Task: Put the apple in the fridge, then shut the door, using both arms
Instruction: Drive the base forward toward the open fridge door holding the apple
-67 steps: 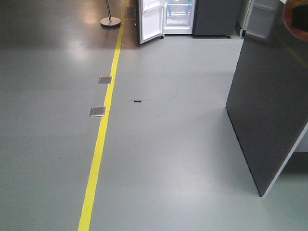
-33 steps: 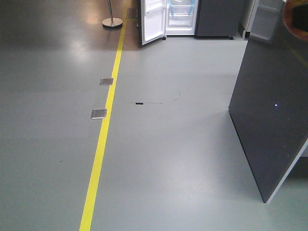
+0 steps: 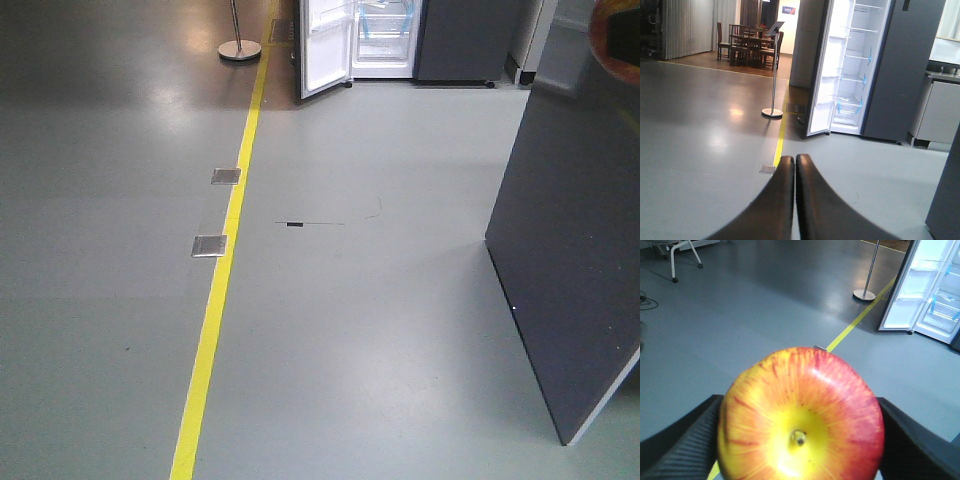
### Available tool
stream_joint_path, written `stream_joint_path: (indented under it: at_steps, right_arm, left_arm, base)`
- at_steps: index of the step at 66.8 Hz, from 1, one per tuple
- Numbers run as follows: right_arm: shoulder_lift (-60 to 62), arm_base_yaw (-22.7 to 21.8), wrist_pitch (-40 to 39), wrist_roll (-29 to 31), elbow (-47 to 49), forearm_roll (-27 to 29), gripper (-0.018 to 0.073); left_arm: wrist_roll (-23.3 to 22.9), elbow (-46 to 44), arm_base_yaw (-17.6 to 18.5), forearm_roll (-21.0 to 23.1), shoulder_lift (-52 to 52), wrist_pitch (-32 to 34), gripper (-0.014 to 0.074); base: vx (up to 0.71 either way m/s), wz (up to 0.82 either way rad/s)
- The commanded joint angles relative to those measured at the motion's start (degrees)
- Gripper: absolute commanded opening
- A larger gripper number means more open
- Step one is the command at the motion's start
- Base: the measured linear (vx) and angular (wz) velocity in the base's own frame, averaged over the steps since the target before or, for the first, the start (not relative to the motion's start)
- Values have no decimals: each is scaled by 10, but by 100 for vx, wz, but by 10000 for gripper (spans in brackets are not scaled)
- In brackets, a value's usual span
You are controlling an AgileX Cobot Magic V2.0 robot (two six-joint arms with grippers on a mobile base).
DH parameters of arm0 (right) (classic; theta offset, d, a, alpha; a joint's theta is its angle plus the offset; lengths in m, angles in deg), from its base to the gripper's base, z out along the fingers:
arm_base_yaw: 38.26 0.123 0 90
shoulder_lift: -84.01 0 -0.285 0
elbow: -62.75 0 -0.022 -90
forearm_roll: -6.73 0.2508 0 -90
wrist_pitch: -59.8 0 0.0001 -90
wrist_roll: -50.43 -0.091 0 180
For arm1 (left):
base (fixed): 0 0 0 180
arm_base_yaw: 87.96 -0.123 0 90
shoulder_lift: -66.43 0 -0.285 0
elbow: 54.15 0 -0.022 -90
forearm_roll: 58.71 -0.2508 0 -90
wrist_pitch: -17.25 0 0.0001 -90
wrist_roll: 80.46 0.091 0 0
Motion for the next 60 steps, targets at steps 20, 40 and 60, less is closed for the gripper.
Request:
stream_joint_path:
  at_steps: [20,40,60]
  right_arm:
    - [6,-1,-36,5,14,25,193]
    - [6,-1,-36,5,14,25,193]
    - [6,-1,-36,5,14,25,193]
  left_arm:
    - [1,-10,4,5,3,42,-7]
    - [1,-10,4,5,3,42,-7]
    - [1,-10,4,5,3,42,-7]
  base:
    - [12,3]
    - [13,2]
    - [14,-1]
